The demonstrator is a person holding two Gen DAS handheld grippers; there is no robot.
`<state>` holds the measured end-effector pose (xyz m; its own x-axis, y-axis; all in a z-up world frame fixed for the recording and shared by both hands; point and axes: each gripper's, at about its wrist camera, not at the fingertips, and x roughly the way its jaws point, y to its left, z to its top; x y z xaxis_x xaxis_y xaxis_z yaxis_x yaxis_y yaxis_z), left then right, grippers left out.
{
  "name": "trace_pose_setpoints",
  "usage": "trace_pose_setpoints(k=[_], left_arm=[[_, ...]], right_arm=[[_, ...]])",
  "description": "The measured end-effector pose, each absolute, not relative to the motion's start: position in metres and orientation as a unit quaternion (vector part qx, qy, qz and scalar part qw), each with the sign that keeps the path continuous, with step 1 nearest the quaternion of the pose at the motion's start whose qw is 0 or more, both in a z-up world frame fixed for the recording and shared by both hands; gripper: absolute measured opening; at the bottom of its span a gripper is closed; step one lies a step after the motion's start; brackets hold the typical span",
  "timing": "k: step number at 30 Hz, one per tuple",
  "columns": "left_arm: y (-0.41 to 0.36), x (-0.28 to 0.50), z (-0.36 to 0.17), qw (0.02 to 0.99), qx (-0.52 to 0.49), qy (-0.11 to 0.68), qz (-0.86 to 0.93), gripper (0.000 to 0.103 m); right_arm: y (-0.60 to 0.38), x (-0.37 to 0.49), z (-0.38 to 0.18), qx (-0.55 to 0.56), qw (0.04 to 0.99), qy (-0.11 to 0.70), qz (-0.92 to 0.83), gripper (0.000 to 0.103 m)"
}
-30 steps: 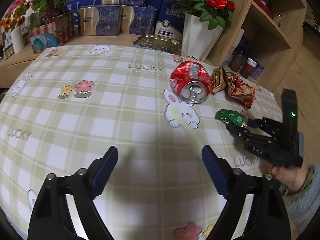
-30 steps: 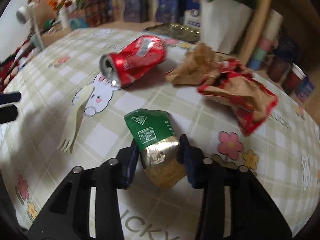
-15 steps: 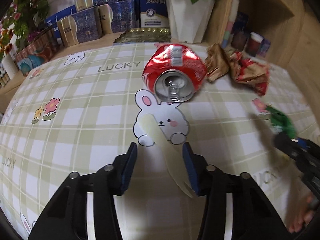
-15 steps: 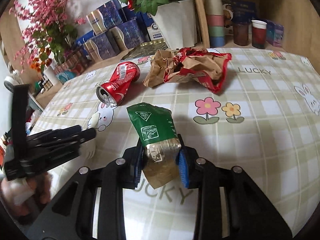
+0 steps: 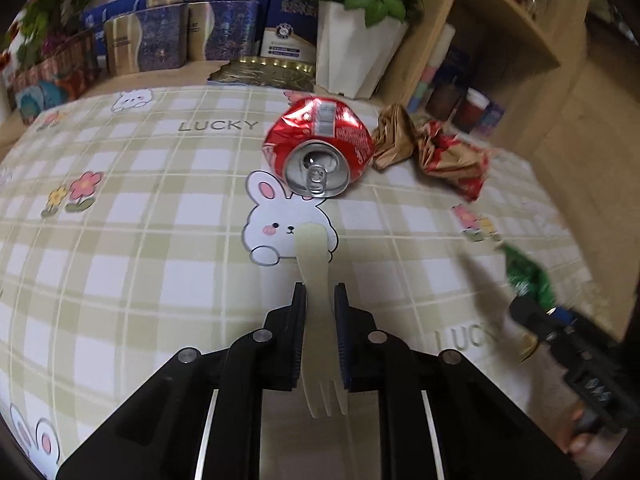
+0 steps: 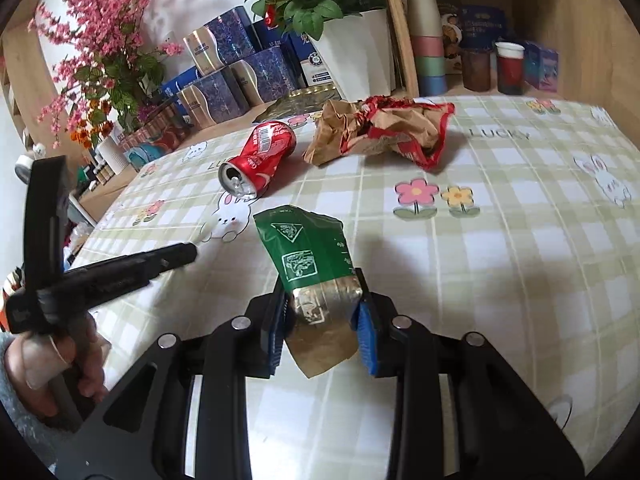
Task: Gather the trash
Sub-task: 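Grasp the white plastic fork with the left gripper while the right lifts the packet, then carry the fork over the bin and open the left gripper while the right carries the packet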
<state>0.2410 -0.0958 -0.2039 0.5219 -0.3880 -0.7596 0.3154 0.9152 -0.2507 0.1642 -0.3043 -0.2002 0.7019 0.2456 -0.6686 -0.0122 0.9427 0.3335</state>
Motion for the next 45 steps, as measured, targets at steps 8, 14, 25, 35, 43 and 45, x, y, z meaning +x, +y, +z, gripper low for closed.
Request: trace_pose_setpoints(k=[8, 14, 25, 35, 43, 45], left_arm=[[-0.060, 0.204, -0.171, 0.871, -0.079, 0.432, -0.219, 0.014], [-0.039, 0.166, -0.153, 0.877, -0.069, 0.418, -0.228, 0.014], [-0.005, 0.088, -0.149, 0.874, -0.077, 0.421, -0.230, 0.014], [0.018, 0.032, -0.156, 0.866, -0.080, 0.431, -0.241, 0.014], [0.015, -0.007, -0.168, 0.853, -0.078, 0.444, -0.262, 0.014], [0.013, -0.016, -0.174, 0.849, -0.073, 0.452, -0.265, 0.014]], right_arm=[[-0.304, 0.130, -0.197, 0.178, 0.904, 0.381, 0.072, 0.033], [-0.296, 0.104, -0.191, 0.172, 0.904, 0.383, 0.080, 0.033], [-0.269, 0.058, -0.180, 0.171, 0.899, 0.391, 0.096, 0.033], [-0.241, 0.019, -0.166, 0.147, 0.903, 0.390, 0.107, 0.033], [-0.233, 0.003, -0.152, 0.135, 0.910, 0.378, 0.107, 0.033], [-0.231, -0.003, -0.152, 0.135, 0.910, 0.377, 0.110, 0.033]])
